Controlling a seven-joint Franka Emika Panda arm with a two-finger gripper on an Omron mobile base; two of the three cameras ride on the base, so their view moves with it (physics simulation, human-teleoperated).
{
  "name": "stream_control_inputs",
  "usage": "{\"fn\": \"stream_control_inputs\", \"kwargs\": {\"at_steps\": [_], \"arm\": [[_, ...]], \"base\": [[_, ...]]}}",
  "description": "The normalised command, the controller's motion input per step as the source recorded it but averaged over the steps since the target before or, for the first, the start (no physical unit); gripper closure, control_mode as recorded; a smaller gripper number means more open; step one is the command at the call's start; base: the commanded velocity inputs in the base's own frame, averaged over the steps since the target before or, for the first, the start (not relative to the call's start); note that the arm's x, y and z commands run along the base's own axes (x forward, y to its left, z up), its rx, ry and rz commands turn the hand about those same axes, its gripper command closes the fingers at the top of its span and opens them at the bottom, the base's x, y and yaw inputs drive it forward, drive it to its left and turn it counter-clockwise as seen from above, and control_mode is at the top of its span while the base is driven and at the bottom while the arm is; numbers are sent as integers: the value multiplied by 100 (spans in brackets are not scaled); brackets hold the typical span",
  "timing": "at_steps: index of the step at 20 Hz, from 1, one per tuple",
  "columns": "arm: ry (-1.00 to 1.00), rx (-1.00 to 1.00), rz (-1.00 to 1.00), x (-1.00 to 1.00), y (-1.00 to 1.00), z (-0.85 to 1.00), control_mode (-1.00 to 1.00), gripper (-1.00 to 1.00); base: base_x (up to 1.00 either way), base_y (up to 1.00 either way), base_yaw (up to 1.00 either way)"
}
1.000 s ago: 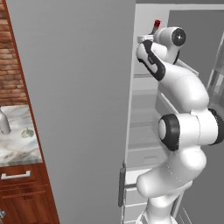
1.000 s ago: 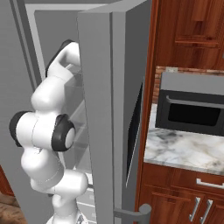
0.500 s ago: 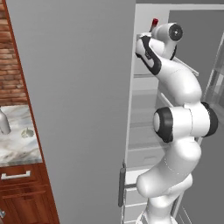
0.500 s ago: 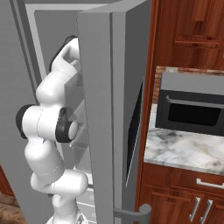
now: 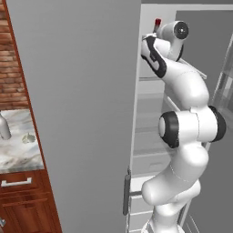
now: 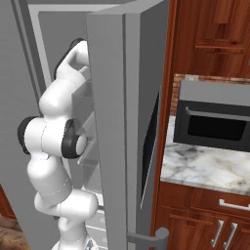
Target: Place the liquors on the top shelf of the fridge to keep them out of children's reach, and place the garlic on lower shelves for easy access.
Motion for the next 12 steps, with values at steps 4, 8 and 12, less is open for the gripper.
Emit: {"fn": "stream_control_inputs", "kwargs": {"at_steps": [4,8,12], "arm": [[2,-8,0,12,18,0,-100,-100],[0,-6,0,18,16,0,-100,-100],[0,-3,0,18,2,0,-100,-100]], "base": [[0,0,0],[0,0,0],[0,0,0]]}}
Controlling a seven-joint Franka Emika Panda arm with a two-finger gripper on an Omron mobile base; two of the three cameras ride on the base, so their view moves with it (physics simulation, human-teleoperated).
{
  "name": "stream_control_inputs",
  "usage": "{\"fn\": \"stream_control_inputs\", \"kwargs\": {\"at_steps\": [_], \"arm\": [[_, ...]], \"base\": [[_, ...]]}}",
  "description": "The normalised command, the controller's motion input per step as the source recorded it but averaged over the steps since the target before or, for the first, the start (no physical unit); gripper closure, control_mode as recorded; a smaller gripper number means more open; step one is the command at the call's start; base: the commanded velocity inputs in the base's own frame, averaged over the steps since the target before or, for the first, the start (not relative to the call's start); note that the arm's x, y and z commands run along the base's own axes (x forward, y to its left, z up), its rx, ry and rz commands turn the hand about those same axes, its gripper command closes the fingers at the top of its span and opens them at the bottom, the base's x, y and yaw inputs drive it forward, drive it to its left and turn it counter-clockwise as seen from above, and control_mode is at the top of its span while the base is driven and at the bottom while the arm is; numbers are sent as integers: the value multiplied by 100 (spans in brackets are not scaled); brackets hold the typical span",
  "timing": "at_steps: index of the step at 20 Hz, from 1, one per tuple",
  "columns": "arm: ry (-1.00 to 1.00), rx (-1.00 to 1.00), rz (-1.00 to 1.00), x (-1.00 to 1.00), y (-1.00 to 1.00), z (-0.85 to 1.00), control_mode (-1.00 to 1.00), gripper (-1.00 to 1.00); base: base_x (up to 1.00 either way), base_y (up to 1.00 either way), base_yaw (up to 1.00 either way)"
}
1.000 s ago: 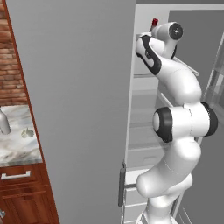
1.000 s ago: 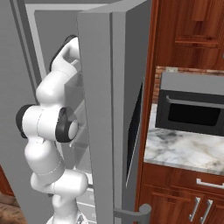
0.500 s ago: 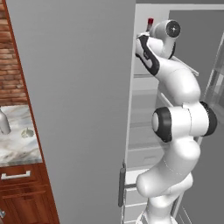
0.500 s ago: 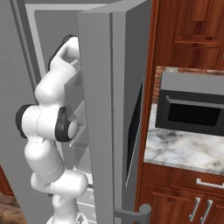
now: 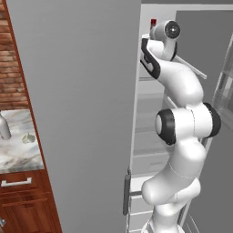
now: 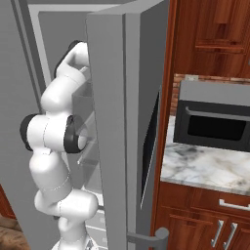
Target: Place the liquors on the top shelf of the fridge to keep them out of children's reach, and place the garlic on lower shelves for easy access.
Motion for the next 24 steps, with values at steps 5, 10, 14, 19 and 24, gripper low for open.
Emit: {"fn": "stream_control_inputs", "kwargs": {"at_steps": [5,10,14,19,24], "arm": [[0,-1,0,6,0,0,-100,-100],[0,-2,0,-12,0,0,-100,-100],[0,-4,0,-34,0,-1,-100,-100],[0,-5,0,-65,1,-14,-100,-100],[-1,0,0,-98,0,-34,-100,-100]], "base": [[0,0,0],[0,0,0],[0,0,0],[0,0,0],[0,0,0]]}}
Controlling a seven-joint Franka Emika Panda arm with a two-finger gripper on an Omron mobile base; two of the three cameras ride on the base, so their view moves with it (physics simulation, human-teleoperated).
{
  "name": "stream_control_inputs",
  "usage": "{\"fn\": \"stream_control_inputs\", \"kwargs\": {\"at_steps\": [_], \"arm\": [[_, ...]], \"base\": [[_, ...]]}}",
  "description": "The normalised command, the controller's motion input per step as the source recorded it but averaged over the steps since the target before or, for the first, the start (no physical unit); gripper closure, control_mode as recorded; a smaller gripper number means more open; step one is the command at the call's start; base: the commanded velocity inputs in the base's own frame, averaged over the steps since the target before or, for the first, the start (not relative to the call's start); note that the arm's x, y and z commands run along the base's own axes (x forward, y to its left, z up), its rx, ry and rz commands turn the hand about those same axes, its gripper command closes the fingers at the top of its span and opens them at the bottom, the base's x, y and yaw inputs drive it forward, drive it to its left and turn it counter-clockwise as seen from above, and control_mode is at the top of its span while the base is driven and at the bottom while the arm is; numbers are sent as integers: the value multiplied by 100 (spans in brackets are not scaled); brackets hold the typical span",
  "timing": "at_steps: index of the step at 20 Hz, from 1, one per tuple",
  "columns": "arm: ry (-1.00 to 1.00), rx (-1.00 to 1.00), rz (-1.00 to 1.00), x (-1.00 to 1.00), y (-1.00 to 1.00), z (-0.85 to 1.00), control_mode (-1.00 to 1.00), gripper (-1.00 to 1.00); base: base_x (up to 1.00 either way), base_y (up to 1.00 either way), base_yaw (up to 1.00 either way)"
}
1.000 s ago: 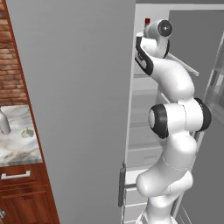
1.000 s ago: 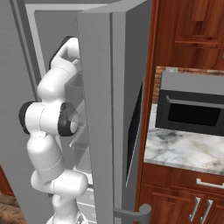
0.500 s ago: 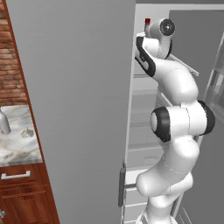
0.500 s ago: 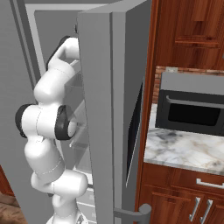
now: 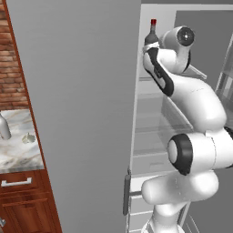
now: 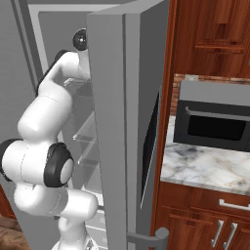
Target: Place the liquors on the top shelf of the fridge to keep them out of children's reach, and place the garlic on lower shelves for easy access.
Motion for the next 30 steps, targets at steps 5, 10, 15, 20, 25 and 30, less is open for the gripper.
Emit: {"fn": "stream_control_inputs", "kwargs": {"at_steps": [5,10,15,20,25,30], "arm": [[0,0,0,-100,0,-12,-100,-100],[0,0,0,-100,0,0,-100,-100],[8,0,0,-100,0,0,-100,-100],[17,0,0,-100,0,-4,-100,-100],[9,0,0,-79,0,0,-100,-100],[8,0,0,-49,3,0,-100,-100]], "base": [[0,0,0],[0,0,0],[0,0,0],[0,0,0],[0,0,0],[0,0,0]]}}
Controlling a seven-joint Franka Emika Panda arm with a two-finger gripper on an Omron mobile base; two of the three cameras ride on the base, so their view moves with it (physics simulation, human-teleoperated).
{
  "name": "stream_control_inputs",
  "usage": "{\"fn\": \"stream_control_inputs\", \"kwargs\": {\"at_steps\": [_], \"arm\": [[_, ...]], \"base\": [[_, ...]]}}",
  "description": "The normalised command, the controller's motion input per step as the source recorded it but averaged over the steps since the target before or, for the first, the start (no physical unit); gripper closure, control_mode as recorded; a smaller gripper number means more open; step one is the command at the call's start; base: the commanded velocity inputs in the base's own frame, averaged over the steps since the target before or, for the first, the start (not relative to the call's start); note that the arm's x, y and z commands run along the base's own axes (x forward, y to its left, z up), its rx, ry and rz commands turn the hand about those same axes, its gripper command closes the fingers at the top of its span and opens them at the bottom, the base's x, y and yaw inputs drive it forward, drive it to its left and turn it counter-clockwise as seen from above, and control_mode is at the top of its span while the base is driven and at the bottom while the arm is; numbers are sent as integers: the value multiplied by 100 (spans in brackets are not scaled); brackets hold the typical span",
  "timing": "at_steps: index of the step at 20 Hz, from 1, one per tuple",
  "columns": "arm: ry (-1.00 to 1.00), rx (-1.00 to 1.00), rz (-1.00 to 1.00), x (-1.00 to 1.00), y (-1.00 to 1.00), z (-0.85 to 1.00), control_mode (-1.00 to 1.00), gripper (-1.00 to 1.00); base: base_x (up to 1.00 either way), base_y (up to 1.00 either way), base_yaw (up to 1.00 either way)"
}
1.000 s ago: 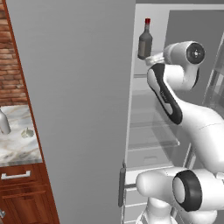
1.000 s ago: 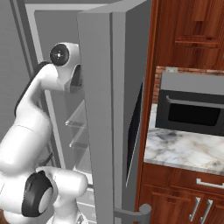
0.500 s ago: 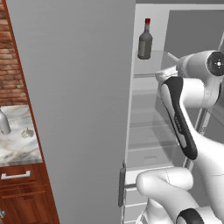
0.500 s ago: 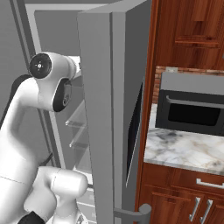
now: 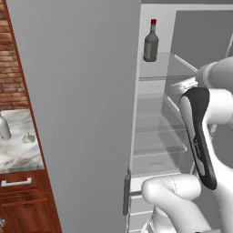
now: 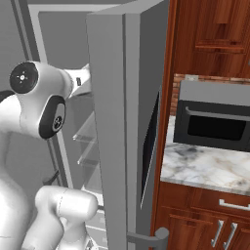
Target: Place the liquors on the top shelf of the fridge to keep them out of children's reach, and place the garlic on lower shelves for easy access.
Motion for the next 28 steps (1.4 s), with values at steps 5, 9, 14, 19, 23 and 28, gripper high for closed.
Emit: {"fn": "stream_control_inputs", "kwargs": {"at_steps": [5,9,14,19,23,28], "arm": [[4,-1,0,-22,7,0,100,-100],[0,0,0,0,0,0,100,-100],[0,0,0,0,0,0,100,-100],[0,0,0,0,0,0,100,-100],[0,0,0,0,0,0,100,-100],[0,0,0,0,0,0,100,-100]], "base": [[-54,12,2],[-100,37,10],[-72,80,15],[-9,100,16],[13,100,8],[44,90,-1]]}}
